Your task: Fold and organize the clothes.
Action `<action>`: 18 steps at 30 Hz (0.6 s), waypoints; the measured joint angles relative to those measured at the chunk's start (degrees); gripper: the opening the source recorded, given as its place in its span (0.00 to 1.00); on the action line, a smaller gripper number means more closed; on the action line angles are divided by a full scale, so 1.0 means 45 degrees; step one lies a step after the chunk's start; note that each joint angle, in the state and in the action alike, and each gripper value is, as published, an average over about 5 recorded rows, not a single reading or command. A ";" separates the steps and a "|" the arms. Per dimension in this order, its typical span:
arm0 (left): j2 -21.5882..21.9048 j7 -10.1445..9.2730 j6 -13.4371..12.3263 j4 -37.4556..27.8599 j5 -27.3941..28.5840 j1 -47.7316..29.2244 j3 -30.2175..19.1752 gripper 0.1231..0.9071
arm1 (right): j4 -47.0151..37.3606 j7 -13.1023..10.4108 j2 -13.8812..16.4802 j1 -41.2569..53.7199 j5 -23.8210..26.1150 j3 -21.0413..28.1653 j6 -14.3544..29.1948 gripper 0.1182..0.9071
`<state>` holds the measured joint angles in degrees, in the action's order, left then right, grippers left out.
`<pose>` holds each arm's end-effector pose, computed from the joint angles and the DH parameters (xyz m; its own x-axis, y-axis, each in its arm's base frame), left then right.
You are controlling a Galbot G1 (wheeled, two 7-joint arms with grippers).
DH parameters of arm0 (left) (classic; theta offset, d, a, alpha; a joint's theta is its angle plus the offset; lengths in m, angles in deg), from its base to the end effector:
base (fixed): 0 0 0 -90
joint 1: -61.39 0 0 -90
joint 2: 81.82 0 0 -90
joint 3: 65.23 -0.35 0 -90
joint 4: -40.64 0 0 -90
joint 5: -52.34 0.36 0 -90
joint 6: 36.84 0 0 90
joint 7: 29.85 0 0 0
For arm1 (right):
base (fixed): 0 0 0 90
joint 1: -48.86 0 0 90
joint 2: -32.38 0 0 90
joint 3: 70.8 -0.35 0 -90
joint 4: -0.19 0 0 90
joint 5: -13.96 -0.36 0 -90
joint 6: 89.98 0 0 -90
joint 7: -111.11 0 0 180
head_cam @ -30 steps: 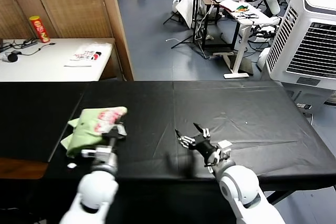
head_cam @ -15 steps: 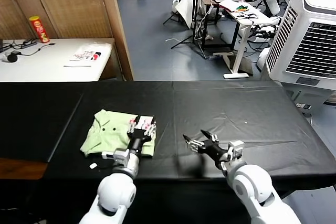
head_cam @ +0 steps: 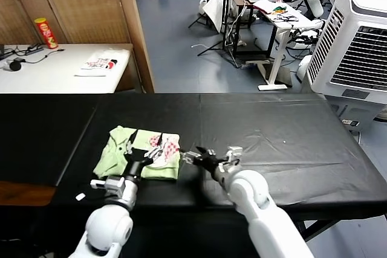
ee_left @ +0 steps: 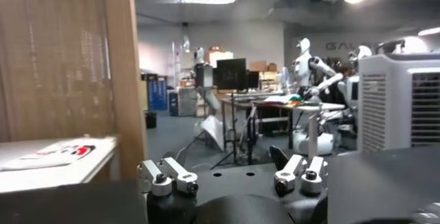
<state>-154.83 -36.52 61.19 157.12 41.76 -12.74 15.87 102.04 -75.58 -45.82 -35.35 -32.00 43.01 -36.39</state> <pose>0.2527 0.0077 -0.2754 -0.9896 0.1437 0.0037 0.1437 0.9881 0.0553 0.3509 0.0828 -0.2653 -0.7119 -0.5910 0.3794 -0.3909 0.7823 0.4851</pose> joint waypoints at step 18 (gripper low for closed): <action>0.0079 -0.0018 -0.0237 0.0005 -0.0003 0.0645 0.0681 0.86 | -0.1530 -0.0029 -0.0846 0.0361 -0.0056 0.0278 -0.0077 0.03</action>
<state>-154.47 -36.59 60.12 157.15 41.75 -9.84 18.94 95.15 -75.71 -49.63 -33.72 -32.26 44.26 -36.74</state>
